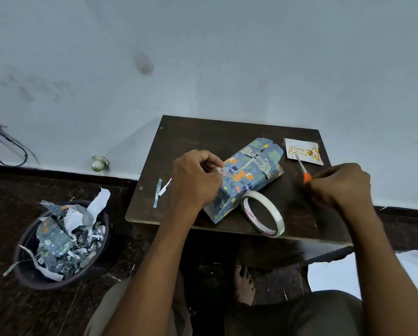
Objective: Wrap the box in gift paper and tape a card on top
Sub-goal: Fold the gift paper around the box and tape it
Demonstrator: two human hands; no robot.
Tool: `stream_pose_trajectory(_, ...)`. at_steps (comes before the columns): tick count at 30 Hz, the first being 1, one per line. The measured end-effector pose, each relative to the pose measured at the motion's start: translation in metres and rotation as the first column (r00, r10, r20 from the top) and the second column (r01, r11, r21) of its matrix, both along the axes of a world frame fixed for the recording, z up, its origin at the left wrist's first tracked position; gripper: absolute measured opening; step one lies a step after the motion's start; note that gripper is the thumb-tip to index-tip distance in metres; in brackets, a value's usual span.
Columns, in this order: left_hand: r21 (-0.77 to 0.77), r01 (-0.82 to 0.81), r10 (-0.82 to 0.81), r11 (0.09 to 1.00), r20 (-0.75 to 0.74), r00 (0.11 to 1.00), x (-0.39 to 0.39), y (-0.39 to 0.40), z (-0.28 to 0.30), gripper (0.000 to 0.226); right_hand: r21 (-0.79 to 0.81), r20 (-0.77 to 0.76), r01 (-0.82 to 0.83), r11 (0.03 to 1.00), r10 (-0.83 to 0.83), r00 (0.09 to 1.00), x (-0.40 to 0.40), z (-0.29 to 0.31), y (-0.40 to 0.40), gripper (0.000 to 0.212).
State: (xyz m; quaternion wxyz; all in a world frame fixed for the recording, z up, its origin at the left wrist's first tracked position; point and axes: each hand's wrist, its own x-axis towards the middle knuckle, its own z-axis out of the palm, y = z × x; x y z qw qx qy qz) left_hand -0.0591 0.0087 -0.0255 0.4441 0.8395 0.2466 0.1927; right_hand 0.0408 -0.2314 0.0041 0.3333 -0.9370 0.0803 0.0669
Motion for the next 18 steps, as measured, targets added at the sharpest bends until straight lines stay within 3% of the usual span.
stream_pose_trajectory(2, -0.014, 0.033, -0.033, 0.999, -0.003, 0.999, -0.002, 0.001, 0.0, 0.013, 0.185, -0.009, 0.002, 0.983, -0.001, 1.0, -0.004, 0.008, -0.008, 0.008)
stream_pose_trajectory(4, 0.004, 0.07, -0.07, 0.998, -0.029, 0.997, -0.002, 0.0, -0.001, 0.029, 0.349, 0.008, -0.037, 0.936, 0.036, 0.999, -0.009, 0.015, -0.013, 0.009)
stream_pose_trajectory(7, 0.022, 0.101, -0.099, 0.995, -0.069, 0.993, -0.002, -0.003, -0.003, 0.046, 0.437, 0.061, -0.189, 0.879, 0.181, 0.982, -0.014, 0.019, -0.007, 0.018)
stream_pose_trajectory(10, 0.008, 0.091, -0.09, 0.996, -0.046, 0.995, -0.003, -0.004, -0.002, 0.047, 0.362, 0.125, -0.401, 0.841, 0.383, 0.915, -0.018, 0.022, 0.009, 0.024)
stream_pose_trajectory(14, 0.004, 0.095, -0.095, 0.995, 0.017, 0.995, -0.007, -0.005, -0.003, 0.044, 0.228, 0.066, -0.568, 0.791, 0.57, 0.819, -0.011, 0.03, 0.03, 0.028)
stream_pose_trajectory(16, 0.004, 0.113, -0.113, 0.994, 0.048, 0.992, -0.009, -0.005, -0.005, 0.041, 0.024, 0.146, -0.64, 0.768, 0.631, 0.762, 0.0, 0.038, 0.036, 0.03)
stream_pose_trajectory(18, 0.016, 0.129, -0.13, 0.991, 0.047, 0.99, -0.011, -0.002, -0.007, 0.041, -0.212, 0.206, -0.704, 0.678, 0.735, 0.646, 0.011, 0.045, 0.044, 0.034)
